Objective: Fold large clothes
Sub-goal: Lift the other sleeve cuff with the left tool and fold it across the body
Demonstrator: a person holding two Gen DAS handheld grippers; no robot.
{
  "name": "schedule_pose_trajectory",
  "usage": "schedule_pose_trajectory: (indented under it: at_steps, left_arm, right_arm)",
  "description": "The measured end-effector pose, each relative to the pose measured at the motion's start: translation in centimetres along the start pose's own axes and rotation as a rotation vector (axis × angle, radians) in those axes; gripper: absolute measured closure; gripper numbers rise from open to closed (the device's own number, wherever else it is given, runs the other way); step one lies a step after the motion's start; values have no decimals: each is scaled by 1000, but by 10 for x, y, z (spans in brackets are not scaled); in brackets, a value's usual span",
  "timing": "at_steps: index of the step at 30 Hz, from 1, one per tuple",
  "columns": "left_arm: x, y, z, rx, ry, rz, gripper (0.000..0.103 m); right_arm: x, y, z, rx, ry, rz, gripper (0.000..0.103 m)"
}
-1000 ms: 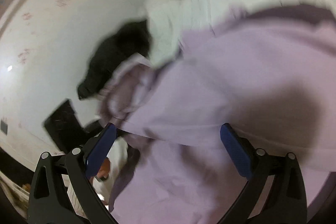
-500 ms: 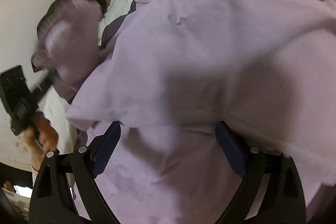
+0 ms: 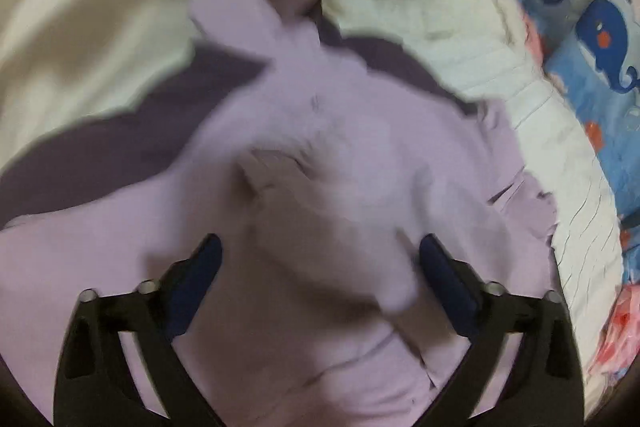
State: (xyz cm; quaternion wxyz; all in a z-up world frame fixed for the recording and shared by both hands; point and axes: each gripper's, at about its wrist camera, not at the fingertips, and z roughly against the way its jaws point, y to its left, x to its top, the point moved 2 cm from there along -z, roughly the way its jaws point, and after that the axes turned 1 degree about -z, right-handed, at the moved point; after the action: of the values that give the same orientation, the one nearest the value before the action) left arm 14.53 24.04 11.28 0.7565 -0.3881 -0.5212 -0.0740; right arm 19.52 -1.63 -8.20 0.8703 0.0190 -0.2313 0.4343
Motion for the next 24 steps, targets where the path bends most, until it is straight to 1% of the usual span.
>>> schedule_pose_trajectory:
  at_steps: [1,2,3,4,6,7,9,10,11,12,13,14,15,16,17,18,19,20,21,22,23,24]
  left_arm:
    - [0,3,5,-1,-6,7,83]
    - [-2,6,10,-2,-14,14,83]
    - [-1,9,18,-5,-23,19,83]
    - [-1,13,22,-7,-33,22,83]
    - [0,21,28,-11,-56,31,83]
    - [2,23,32,-18,-69,41,83]
    - [1,28,41,-26,-95,58,83]
    - [2,30,44,-28,-106,63,83]
    - [2,31,46,-29,-111,65,83]
    - [3,31,47,-28,-114,68,83]
    - [2,33,47,-29,-114,71,83]
    - [2,32,46,-29,-110,73,83]
    - [1,30,45,-32,-105,70,83]
    - [1,25,43,-35,-97,58,83]
    - [0,22,41,-35,-89,46,83]
    - [0,18,38,-39,-81,39,83]
    - [-2,14,32,-49,-68,35,83]
    - [-4,11,27,-52,-57,29,83]
    - [-7,7,19,-54,-42,23,83]
    - [-12,4,10,-63,-27,25,83]
    - [-17,2,3,-73,-14,25,83]
    - [-24,-3,-9,-83,9,24,83]
  right_arm:
    - [-1,-10,-9,79,16,-87,65]
    - [0,-24,-7,149,-21,-202,73]
    - [9,-33,-6,184,-77,-283,77]
    - [11,-47,6,236,-156,-387,81]
    - [9,-69,29,358,-317,-575,82]
    - [9,-76,34,398,-376,-629,82]
    - [11,-80,39,448,-481,-692,82]
    - [15,-79,31,452,-486,-715,82]
    - [20,-76,14,450,-438,-724,80]
    - [32,-70,-10,449,-350,-707,76]
    - [36,-59,-41,446,-217,-684,65]
    - [32,-48,-72,458,-75,-667,65]
    - [27,-46,-80,465,-72,-654,65]
    - [24,-49,-73,493,-107,-666,59]
    - [19,-56,-62,543,-140,-709,45]
    - [12,-64,-46,612,-187,-761,42]
    - [7,-70,-25,663,-247,-773,39]
    - [5,-77,-3,693,-309,-760,33]
    - [4,-84,12,710,-345,-758,28]
    - [4,-93,27,740,-385,-770,17]
    - [4,-105,44,795,-438,-801,11]
    - [6,-114,52,834,-471,-826,10]
